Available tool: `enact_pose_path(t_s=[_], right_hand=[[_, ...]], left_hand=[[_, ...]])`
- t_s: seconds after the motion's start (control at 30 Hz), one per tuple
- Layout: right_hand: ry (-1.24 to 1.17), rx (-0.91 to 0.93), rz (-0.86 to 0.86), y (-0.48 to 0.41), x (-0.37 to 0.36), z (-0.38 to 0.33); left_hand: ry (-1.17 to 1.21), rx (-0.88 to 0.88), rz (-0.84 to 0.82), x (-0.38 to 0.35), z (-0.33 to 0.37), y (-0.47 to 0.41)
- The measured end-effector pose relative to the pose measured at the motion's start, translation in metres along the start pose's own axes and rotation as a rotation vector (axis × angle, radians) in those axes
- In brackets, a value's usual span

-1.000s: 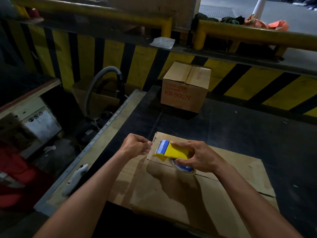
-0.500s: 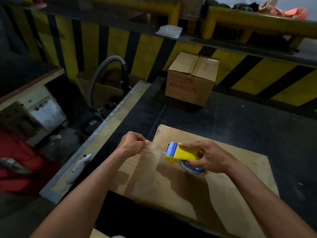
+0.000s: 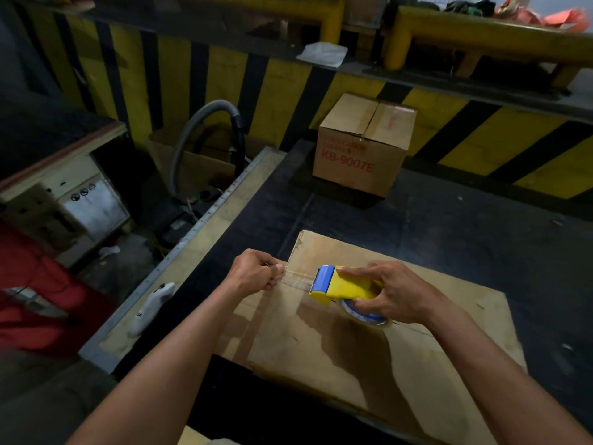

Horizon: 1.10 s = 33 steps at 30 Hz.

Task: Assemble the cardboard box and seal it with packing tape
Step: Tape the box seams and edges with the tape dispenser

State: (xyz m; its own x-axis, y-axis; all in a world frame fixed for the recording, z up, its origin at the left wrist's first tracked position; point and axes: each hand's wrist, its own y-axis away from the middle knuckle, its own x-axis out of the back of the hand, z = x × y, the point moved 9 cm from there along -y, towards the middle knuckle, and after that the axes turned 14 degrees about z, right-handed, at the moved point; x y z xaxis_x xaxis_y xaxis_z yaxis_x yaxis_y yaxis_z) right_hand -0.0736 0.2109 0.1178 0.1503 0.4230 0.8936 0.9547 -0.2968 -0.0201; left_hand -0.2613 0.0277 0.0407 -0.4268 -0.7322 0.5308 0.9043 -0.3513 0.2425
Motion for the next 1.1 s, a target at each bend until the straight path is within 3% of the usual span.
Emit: enact_pose_path(t_s=[0.67,1.1], right_hand=[[-0.024,-0.019,-0.017,0.009,-0.002,0.000],[-0.036,-0.019,-0.037,0.001,-0.004,0.001]], left_hand=[[-0.115,-0.092,0.035,0.005,0.007,0.004],[-0.059,-0.042,0.032,0.001,-0.004,0.003]])
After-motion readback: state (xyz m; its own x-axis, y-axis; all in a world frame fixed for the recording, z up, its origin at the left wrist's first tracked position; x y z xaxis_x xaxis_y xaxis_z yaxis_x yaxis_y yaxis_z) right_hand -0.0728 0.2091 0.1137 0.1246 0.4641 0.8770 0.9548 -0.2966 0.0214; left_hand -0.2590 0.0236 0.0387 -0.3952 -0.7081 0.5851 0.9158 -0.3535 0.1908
